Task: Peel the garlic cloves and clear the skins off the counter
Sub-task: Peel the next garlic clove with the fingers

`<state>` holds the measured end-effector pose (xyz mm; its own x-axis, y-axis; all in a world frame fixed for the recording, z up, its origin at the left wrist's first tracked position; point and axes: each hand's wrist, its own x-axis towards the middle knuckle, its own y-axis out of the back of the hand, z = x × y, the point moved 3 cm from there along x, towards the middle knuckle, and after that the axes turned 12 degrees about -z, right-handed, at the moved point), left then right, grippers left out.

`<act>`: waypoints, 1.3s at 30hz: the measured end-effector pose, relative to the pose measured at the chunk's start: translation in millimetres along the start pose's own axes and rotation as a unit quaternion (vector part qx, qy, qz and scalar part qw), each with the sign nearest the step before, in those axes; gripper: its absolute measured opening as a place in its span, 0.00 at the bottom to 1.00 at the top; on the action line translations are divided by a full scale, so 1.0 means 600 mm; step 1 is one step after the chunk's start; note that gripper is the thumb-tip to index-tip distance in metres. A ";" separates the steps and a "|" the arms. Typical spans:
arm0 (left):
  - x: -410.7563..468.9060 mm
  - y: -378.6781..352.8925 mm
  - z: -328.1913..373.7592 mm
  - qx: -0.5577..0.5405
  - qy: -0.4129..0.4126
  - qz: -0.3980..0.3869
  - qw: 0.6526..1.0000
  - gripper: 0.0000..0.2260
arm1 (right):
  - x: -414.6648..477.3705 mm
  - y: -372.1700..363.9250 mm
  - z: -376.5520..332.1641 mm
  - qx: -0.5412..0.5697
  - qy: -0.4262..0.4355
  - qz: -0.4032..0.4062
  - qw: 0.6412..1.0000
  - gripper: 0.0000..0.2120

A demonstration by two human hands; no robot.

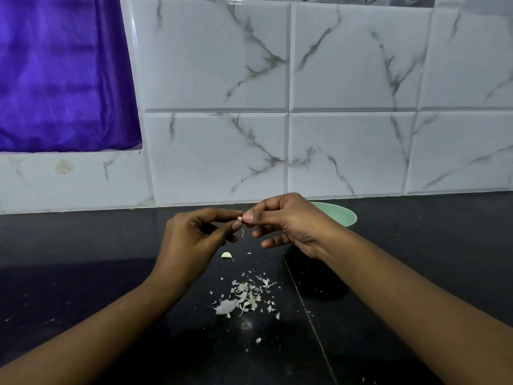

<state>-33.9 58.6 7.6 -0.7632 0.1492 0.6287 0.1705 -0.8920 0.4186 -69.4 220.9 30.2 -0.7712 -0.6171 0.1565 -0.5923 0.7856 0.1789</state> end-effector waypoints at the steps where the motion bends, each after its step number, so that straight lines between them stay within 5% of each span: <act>1: 0.000 -0.001 0.000 0.012 -0.001 0.001 1.000 0.06 | 0.000 0.001 0.000 -0.008 0.005 0.006 1.000 0.02; 22: 0.003 -0.005 -0.004 -0.025 0.043 0.001 0.999 0.05 | 0.002 -0.003 -0.002 -0.119 0.025 0.011 0.993 0.05; 39: 0.004 -0.022 -0.014 -0.254 0.122 -0.027 0.959 0.05 | 0.007 -0.018 0.005 -0.116 0.018 0.002 0.993 0.08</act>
<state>-43.5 66.9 -1.8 -0.8960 0.1524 0.4171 -0.1523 -0.9878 0.0339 -67.0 210.2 25.9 -0.7620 -0.6188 0.1911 -0.5170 0.7589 0.3959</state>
